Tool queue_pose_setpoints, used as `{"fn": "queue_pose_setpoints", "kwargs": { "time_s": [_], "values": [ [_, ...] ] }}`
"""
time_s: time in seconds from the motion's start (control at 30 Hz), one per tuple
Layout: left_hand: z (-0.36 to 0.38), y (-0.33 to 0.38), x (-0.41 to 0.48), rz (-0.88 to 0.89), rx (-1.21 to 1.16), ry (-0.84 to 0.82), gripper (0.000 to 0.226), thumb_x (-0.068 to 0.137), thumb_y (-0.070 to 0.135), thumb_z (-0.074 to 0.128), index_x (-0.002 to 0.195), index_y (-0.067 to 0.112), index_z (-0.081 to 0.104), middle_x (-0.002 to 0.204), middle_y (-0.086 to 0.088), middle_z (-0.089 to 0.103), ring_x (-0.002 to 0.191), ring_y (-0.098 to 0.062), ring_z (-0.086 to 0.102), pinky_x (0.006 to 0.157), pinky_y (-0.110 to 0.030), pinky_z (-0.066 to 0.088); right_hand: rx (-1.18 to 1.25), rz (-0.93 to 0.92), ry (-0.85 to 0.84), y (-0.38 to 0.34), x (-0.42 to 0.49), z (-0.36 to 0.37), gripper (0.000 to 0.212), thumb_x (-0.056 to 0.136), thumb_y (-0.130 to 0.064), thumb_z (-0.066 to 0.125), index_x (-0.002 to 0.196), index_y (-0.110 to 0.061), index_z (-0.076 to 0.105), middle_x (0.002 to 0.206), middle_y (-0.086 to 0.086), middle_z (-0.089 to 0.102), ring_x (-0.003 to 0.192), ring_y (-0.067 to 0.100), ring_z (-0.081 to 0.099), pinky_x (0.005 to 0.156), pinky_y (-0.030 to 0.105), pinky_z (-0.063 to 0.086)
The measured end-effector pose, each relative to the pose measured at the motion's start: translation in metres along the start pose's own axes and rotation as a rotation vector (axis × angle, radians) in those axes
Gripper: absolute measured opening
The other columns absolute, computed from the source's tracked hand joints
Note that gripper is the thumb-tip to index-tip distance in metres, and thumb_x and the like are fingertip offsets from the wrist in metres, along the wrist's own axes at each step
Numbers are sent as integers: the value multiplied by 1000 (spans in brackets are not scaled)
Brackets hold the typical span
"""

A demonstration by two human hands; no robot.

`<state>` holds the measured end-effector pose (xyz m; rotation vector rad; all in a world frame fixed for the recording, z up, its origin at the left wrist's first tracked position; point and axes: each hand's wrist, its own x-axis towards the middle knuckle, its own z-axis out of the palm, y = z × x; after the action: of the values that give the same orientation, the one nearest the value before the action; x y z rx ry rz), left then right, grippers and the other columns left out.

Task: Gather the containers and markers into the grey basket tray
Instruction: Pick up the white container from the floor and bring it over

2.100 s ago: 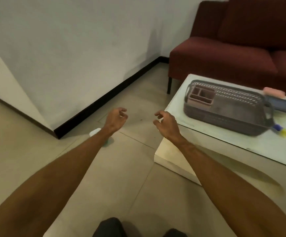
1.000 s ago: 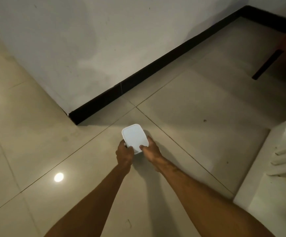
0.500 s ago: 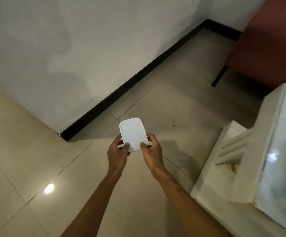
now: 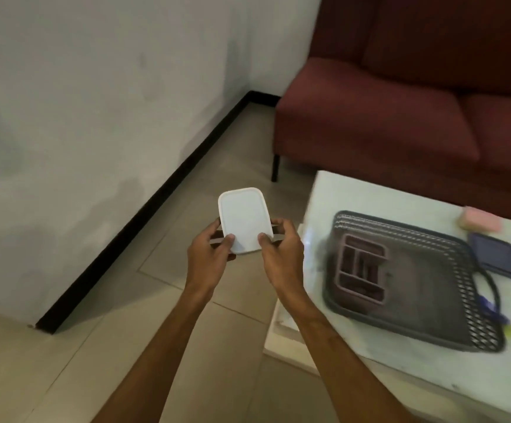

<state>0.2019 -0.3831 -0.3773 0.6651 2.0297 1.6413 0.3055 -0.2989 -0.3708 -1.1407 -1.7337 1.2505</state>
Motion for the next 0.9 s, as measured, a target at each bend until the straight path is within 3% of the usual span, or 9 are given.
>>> {"fn": "queue_pose_setpoints", "kwargs": {
  "time_s": [0.13, 0.3, 0.33, 0.4, 0.47, 0.53, 0.63, 0.8, 0.9],
  "values": [
    [78, 52, -24, 51, 3, -128, 51, 94, 15, 66, 143, 14, 52, 121, 0, 64, 94, -13, 68, 70, -22, 61, 23, 4, 152, -3, 13, -99, 24, 88, -17, 64, 111, -21, 58, 109, -4, 67, 98, 13, 64, 79, 28, 56],
    [182, 91, -64, 82, 49, -290, 48, 94, 15, 65, 141, 12, 55, 121, -3, 68, 103, -21, 69, 88, -36, 62, -6, 51, 302, 18, 18, -223, 16, 87, -20, 65, 102, -22, 61, 94, -8, 69, 84, 10, 67, 73, 35, 60],
    [204, 94, -72, 104, 81, -312, 46, 94, 15, 65, 139, 12, 56, 120, -1, 68, 102, -19, 69, 88, -32, 61, -15, 70, 332, 25, 18, -245, 15, 87, -21, 66, 100, -23, 61, 91, -10, 69, 80, 8, 67, 68, 30, 59],
    [244, 99, -87, 125, 146, -364, 44, 93, 12, 66, 136, 9, 59, 119, -3, 69, 101, -17, 67, 86, -26, 58, -35, 100, 382, 41, 17, -285, 15, 86, -20, 66, 100, -25, 61, 89, -12, 68, 78, 4, 66, 54, 8, 50],
    [278, 99, -99, 82, 176, -436, 44, 93, 11, 64, 136, 7, 58, 122, -9, 70, 105, -23, 68, 91, -37, 59, -62, 144, 410, 58, 16, -313, 19, 88, -17, 65, 107, -22, 62, 93, -9, 66, 81, 9, 64, 48, 1, 41],
    [306, 98, -109, 42, 202, -483, 41, 93, 10, 63, 134, 6, 59, 122, -12, 70, 105, -28, 69, 92, -46, 59, -95, 204, 420, 73, 15, -335, 28, 90, -16, 65, 119, -14, 62, 107, 0, 67, 89, 14, 62, 55, 2, 38],
    [332, 91, -119, 16, 215, -502, 36, 92, 8, 63, 128, 7, 64, 114, -12, 73, 100, -28, 71, 89, -48, 60, -92, 252, 421, 87, 13, -355, 31, 90, -13, 65, 121, -10, 63, 115, 6, 69, 96, 19, 63, 69, 17, 44],
    [359, 90, -129, -16, 218, -564, 36, 93, 11, 62, 129, 11, 63, 106, -6, 71, 99, -28, 70, 89, -49, 59, -118, 274, 455, 98, 12, -381, 25, 90, -15, 65, 115, -11, 65, 107, 5, 70, 91, 21, 65, 62, 13, 44],
    [378, 96, -133, 11, 234, -595, 33, 92, 11, 63, 126, 10, 64, 102, -3, 70, 98, -27, 70, 88, -50, 60, -102, 296, 512, 101, 11, -396, 32, 92, -20, 65, 123, -10, 61, 117, 8, 68, 99, 24, 66, 82, 34, 59]
  ]
}}
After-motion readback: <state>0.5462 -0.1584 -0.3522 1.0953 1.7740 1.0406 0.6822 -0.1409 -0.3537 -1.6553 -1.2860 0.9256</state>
